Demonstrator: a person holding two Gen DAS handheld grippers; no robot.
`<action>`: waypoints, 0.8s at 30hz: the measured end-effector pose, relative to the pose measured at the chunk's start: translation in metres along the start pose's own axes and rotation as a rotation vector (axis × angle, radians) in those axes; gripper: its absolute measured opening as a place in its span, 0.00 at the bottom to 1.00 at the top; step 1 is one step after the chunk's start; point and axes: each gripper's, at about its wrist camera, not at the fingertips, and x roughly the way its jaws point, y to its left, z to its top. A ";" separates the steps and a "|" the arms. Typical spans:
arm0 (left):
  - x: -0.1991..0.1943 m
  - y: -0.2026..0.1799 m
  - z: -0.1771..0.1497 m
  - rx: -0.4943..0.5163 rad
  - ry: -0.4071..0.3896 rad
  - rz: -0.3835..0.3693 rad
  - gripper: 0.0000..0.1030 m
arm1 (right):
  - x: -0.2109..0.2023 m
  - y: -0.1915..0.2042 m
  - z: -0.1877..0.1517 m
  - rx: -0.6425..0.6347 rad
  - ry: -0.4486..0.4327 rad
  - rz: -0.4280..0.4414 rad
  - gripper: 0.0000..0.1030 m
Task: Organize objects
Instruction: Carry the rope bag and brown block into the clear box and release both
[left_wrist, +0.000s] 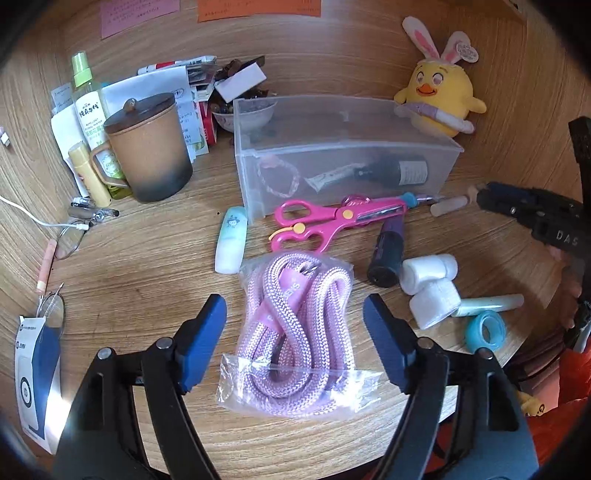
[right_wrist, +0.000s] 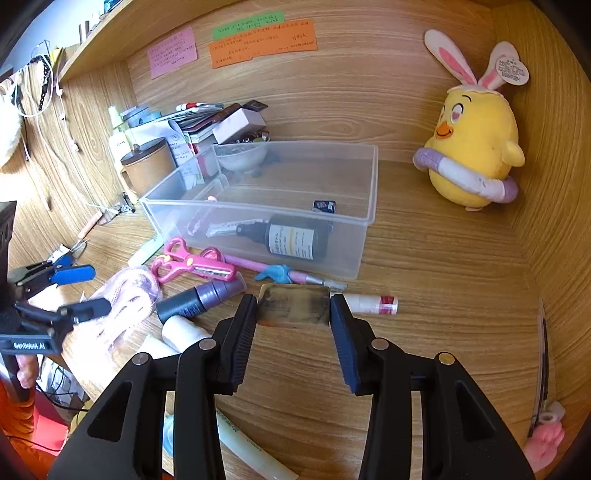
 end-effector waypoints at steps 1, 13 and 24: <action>0.004 0.001 -0.001 0.000 0.014 0.000 0.74 | 0.000 0.000 0.003 -0.003 -0.005 0.003 0.36; 0.046 -0.001 0.004 0.018 0.080 -0.024 0.71 | 0.005 0.001 0.043 -0.024 -0.066 0.031 0.36; 0.028 0.009 0.008 -0.049 0.022 -0.046 0.51 | 0.025 -0.002 0.067 -0.038 -0.058 0.014 0.36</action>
